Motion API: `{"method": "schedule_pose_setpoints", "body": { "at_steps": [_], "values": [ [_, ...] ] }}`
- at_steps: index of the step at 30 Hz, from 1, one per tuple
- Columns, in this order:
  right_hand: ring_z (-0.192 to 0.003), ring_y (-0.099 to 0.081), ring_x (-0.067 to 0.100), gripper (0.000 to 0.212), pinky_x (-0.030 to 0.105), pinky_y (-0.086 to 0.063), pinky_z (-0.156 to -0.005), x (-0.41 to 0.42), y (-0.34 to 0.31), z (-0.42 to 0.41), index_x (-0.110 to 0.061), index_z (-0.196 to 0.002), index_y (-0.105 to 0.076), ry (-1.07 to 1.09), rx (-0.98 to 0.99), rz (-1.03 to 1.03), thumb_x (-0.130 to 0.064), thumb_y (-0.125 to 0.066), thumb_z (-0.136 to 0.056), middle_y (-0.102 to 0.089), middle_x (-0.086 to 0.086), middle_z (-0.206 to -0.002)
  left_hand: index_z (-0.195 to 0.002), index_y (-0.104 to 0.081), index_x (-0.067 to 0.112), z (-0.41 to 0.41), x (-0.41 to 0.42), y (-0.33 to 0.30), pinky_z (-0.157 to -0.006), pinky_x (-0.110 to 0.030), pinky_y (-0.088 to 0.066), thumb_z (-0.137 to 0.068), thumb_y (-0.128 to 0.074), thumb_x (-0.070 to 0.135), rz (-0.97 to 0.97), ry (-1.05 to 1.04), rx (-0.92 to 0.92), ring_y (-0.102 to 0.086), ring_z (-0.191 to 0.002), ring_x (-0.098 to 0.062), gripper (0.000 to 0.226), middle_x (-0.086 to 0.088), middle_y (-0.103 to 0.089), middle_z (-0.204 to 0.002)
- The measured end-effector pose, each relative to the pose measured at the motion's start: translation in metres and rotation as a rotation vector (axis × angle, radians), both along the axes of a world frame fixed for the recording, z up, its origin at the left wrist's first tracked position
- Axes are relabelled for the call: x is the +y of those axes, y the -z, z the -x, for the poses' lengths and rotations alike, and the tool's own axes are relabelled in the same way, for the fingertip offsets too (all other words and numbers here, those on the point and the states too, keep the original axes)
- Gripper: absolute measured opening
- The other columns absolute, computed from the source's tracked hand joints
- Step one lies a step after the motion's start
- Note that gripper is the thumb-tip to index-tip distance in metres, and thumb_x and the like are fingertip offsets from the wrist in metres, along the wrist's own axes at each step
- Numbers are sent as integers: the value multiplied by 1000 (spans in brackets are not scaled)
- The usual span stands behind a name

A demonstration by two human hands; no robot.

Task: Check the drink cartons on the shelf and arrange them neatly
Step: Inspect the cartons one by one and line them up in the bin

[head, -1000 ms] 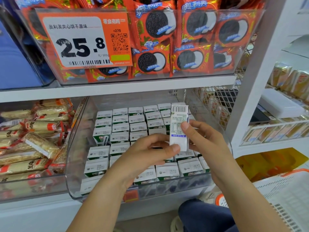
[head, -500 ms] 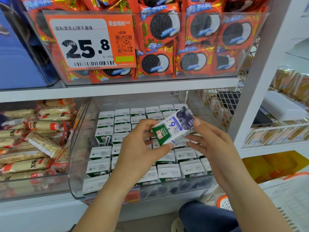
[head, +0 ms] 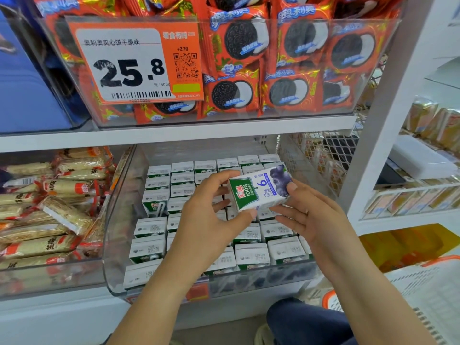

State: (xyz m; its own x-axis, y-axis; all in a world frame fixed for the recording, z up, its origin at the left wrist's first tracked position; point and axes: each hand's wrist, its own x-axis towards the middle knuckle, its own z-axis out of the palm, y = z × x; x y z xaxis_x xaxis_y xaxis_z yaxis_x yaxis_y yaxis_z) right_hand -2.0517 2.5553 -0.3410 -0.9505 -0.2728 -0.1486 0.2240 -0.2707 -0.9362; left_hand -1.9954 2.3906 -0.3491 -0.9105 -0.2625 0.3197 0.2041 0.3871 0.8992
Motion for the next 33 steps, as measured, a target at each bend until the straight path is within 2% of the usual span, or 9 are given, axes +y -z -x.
{"method": "schedule_pose_setpoints", "body": {
  "at_steps": [5, 9, 12, 15, 17, 18, 23, 29, 33],
  "values": [
    [-71, -71, 16, 21, 23, -58, -62, 0, 1, 0, -16, -90, -71, 7, -58, 5, -33, -65, -81, -74, 9, -82, -121, -51, 49, -5, 2, -3, -80, -1, -42, -70, -83, 11, 11, 145, -12, -50, -108, 17, 71, 22, -55, -123],
    [-74, -72, 16, 41, 24, -57, -60, 1, 0, 0, -14, -93, -72, 16, -70, -24, -47, -65, -69, -75, 9, -85, -120, -51, 53, -6, 1, -4, -85, -4, -43, -71, -81, 3, 15, 218, -12, -49, -117, 9, 77, 23, -52, -128],
    [-71, -72, 15, 43, 23, -58, -59, 0, -2, -2, -13, -89, -72, 18, -79, -74, -51, -62, -71, -75, 9, -82, -116, -56, 49, -7, 0, -4, -86, -7, -45, -72, -78, -3, 56, 251, 10, -47, -121, 9, 72, 29, -49, -130],
    [-66, -71, 15, 39, 22, -58, -59, -3, -3, -2, -12, -81, -70, 46, -23, -197, -48, -55, -85, -74, 9, -74, -106, -59, 49, -6, 1, -4, -78, -8, -48, -72, -81, 13, 59, 185, 49, -56, -107, 7, 54, 29, -60, -116],
    [-61, -69, 14, 44, 20, -57, -59, -3, -4, -3, -12, -67, -71, 74, 49, -265, -46, -52, -89, -72, 7, -66, -101, -63, 42, -4, 0, -6, -72, -15, -53, -69, -76, 37, -78, 129, 33, -65, -92, -1, 35, 19, -70, -102],
    [-59, -68, 13, 47, 20, -56, -59, -3, -4, -4, -13, -61, -71, 77, 76, -287, -45, -53, -89, -71, 7, -63, -99, -65, 37, -3, -2, -6, -71, -19, -55, -67, -71, 45, -144, 98, 22, -68, -87, -6, 34, 14, -72, -97],
    [-60, -64, 5, 38, 24, -53, -68, -5, -1, -8, -14, -56, -72, 18, 235, -420, -32, -61, -88, -71, 3, -62, -97, -67, 22, 4, -8, -2, -61, -17, -55, -68, -66, 46, -404, 19, -65, -71, -67, -12, 37, 6, -75, -82],
    [-60, -61, -1, 31, 27, -47, -71, -2, 2, -6, -19, -61, -72, 41, 352, -521, -26, -61, -89, -70, -3, -62, -108, -62, 23, 5, -7, 2, -73, -22, -56, -66, -71, 38, -413, 82, -73, -71, -85, -12, 45, 6, -75, -96],
    [-71, -60, -1, 18, 12, -42, -63, 18, -1, -2, -31, -94, -73, 211, 673, -862, -35, -56, -91, -65, -17, -79, -101, -63, 32, 14, 1, 1, -78, -23, -57, -74, -73, 32, -341, 10, -26, -69, -88, -11, 29, 13, -73, -98]
  ]
}}
